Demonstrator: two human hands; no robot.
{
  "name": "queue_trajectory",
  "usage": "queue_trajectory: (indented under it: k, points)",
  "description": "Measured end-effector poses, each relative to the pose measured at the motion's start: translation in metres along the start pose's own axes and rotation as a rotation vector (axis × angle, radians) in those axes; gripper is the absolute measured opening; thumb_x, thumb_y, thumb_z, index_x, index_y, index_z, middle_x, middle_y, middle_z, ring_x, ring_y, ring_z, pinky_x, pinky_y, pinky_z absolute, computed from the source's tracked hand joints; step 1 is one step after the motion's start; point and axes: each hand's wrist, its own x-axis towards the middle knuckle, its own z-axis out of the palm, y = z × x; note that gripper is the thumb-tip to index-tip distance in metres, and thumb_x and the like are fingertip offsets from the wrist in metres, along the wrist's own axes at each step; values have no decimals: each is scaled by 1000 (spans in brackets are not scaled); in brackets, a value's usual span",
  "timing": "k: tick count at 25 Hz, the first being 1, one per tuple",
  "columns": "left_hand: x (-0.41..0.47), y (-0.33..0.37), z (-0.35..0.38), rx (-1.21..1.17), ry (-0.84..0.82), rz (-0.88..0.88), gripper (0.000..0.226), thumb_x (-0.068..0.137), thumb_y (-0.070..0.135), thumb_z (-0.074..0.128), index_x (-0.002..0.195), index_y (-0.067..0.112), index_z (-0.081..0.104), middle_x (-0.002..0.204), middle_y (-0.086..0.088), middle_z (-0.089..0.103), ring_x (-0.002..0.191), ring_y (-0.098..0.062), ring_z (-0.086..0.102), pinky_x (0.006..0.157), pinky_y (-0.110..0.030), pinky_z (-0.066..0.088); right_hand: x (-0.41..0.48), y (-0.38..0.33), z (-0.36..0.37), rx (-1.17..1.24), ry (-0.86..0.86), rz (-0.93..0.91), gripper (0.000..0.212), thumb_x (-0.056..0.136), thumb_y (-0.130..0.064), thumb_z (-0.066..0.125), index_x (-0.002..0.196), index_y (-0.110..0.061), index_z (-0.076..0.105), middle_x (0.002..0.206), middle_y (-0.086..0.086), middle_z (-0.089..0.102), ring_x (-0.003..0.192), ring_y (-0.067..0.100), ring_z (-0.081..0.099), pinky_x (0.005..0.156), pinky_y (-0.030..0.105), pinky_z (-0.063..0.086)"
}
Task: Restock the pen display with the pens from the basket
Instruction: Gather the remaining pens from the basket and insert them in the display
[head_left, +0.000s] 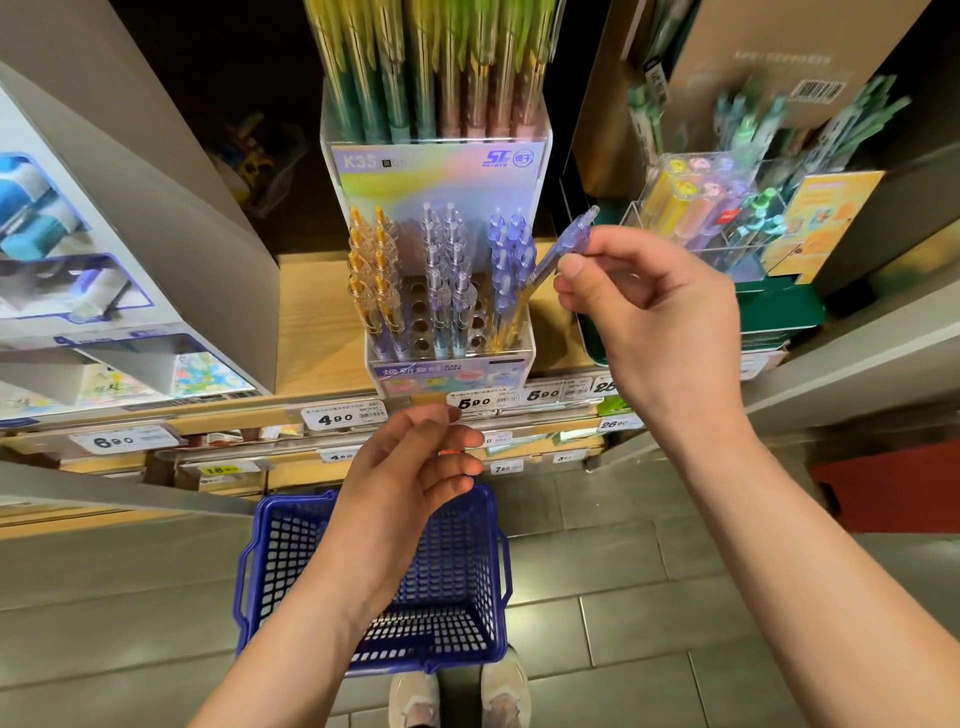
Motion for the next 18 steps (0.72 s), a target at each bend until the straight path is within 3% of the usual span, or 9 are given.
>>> queue_trajectory:
  k: [5, 9, 13, 18]
  points:
    - [3, 4, -2, -9, -2, 20, 35, 86, 30, 64, 114, 8, 68, 93, -13, 74, 77, -23, 69, 71, -28, 58, 0, -1, -2, -99, -9, -86, 22, 90, -20, 74, 95, -41, 70, 83, -9, 76, 80, 9, 74, 77, 23, 59]
    - [3, 2, -4, -15, 3, 25, 24, 86, 28, 64, 103, 14, 72, 91, -13, 73, 74, -22, 69, 70, -28, 58, -1, 1, -3, -171, 7, -135, 17, 90, -28, 72, 95, -44, 70, 86, -10, 76, 82, 10, 74, 79, 30, 61]
    - [1, 0, -4, -7, 0, 25, 29, 86, 29, 64, 107, 11, 70, 93, -14, 73, 75, -22, 68, 70, -28, 58, 1, 7, -2, -299, -7, -207, 14, 92, -27, 71, 105, -32, 73, 90, -10, 75, 83, 8, 73, 80, 32, 60]
    - [1, -1, -4, 14, -18, 25, 26, 89, 29, 63, 107, 11, 70, 93, -13, 72, 76, -22, 67, 70, -28, 57, -6, 21, 5, -517, -35, -247, 13, 89, -19, 76, 101, -15, 78, 87, -7, 73, 79, 3, 67, 76, 10, 53]
